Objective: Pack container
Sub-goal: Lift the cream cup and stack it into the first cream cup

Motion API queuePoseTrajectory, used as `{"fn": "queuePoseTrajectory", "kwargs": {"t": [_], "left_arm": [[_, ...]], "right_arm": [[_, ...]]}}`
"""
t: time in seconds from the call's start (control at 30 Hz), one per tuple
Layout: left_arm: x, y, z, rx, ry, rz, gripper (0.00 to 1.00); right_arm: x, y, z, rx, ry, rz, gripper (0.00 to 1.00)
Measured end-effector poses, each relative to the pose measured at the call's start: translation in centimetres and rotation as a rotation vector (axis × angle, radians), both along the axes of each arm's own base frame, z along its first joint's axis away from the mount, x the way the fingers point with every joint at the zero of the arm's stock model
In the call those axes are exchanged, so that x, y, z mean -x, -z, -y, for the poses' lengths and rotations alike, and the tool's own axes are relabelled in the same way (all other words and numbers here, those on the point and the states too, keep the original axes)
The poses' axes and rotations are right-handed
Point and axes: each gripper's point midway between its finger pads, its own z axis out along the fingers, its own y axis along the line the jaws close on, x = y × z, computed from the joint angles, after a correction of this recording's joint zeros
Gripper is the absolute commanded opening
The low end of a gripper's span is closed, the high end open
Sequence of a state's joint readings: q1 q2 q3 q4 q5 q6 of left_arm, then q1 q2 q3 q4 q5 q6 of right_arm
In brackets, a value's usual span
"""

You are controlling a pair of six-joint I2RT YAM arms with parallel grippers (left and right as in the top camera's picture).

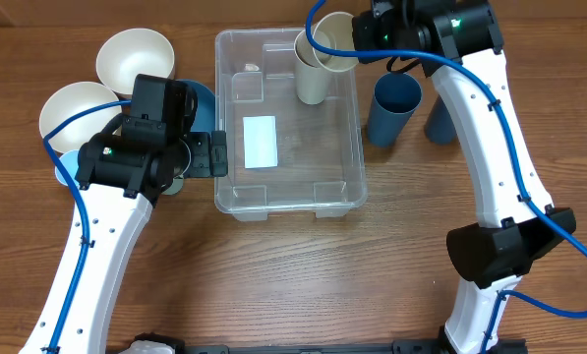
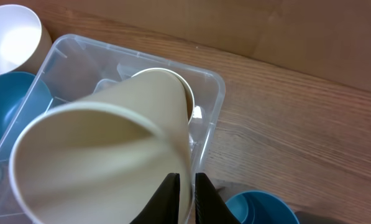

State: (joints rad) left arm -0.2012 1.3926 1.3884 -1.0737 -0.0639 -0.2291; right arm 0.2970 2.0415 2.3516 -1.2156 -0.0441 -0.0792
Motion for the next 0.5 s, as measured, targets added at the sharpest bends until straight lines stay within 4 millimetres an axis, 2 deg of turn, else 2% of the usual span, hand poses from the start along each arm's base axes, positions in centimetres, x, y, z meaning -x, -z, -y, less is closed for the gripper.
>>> {"fn": "queuePoseTrajectory", "kwargs": {"t": [0.33, 0.4, 0.43, 0.47, 0.5], "left_arm": [[0.02, 0.01, 0.0, 0.0, 0.0, -0.001, 1.0], [0.02, 0.01, 0.0, 0.0, 0.0, -0.001, 1.0], [0.06, 0.03, -0.01, -0.001, 0.0, -0.003, 1.0], [0.09, 0.05, -0.02, -0.001, 0.0, -0.004, 1.0], [0.08, 0.04, -0.02, -0.001, 0.0, -0.004, 1.0]], "right_arm": [[-0.91, -0.91, -0.28, -0.016, 0.0, 0.051, 0.13], [-0.94, -0.94, -0.29, -0.016, 0.0, 0.053, 0.2], [-0.93, -0.93, -0.29, -0.015, -0.002, 0.053, 0.28], [-0.94, -0.93, -0.29, -0.014, -0.003, 0.054, 0.42], [-0.94, -0.93, -0.29, -0.013, -0.004, 0.054, 0.49]]}}
